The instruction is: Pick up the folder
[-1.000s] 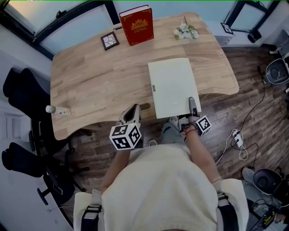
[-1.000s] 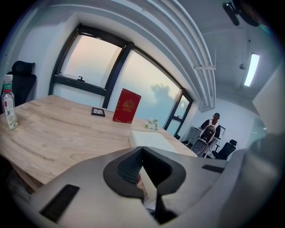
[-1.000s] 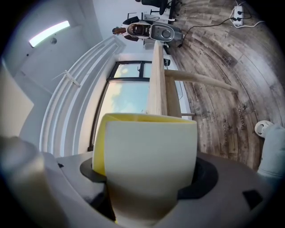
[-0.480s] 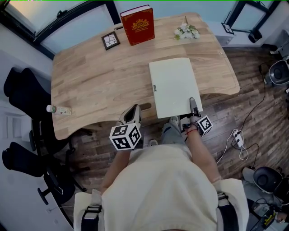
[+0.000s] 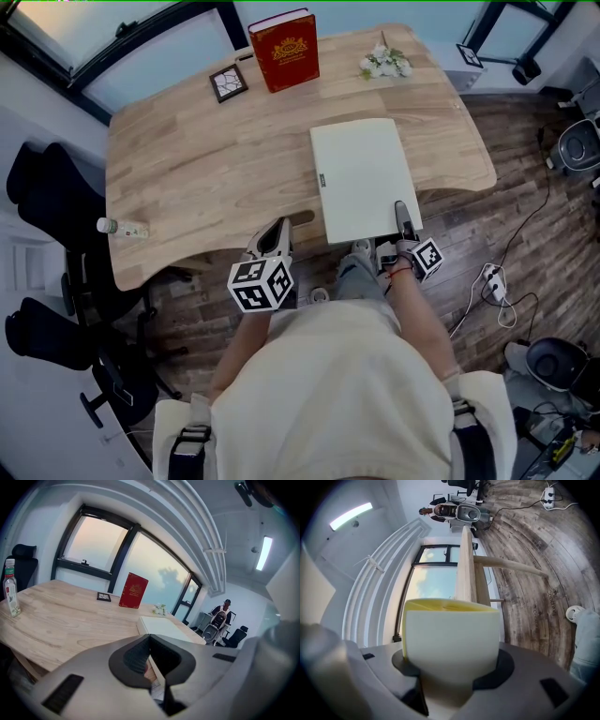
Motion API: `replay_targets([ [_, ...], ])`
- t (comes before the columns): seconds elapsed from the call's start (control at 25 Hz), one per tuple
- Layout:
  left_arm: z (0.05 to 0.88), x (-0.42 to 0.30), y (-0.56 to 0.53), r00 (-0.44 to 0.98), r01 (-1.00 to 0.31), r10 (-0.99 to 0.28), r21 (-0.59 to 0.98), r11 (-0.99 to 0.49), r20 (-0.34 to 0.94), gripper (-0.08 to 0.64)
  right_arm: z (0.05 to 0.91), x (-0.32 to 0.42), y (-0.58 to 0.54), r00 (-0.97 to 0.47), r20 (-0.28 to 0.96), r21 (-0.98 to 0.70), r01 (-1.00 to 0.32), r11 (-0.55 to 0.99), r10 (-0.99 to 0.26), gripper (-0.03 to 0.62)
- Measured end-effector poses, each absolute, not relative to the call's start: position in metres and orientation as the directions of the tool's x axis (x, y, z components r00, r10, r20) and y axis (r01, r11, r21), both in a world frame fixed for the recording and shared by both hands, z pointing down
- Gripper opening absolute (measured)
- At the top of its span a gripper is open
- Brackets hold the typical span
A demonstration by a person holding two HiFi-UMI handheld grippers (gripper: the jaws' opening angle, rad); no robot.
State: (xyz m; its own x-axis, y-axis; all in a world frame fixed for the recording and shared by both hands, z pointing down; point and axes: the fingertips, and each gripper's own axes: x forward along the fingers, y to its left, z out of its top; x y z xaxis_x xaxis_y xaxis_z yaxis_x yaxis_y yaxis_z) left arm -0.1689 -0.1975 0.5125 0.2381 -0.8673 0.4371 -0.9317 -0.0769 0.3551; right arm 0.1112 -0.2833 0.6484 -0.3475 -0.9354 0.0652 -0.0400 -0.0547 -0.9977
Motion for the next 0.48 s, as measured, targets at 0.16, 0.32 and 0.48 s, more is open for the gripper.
replay_targets([
  [0.16,0.512,-0.167,-0.193,0.252,-0.929,-0.864,0.359,-0.09,0.435,0.02,0.65,0.115,-0.274,-0.346,0.056,-0.998,-0.035,-0.047,-0.937,0.282],
  [0.32,0.512,-0.166,-0.19,0.267,-0.926,-0.861,0.362,-0.105,0.433,0.02,0.644,0.114,-0.264,-0.337,0.051,-0.999,-0.016,-0.048,-0.94,0.282],
  [0.48,0.511,-0.162,-0.187,0.284,-0.922,-0.858,0.367,-0.122,0.429,0.02,0.632,0.112,-0.255,-0.338,0.024,-1.0,-0.004,-0.024,-0.941,0.282],
])
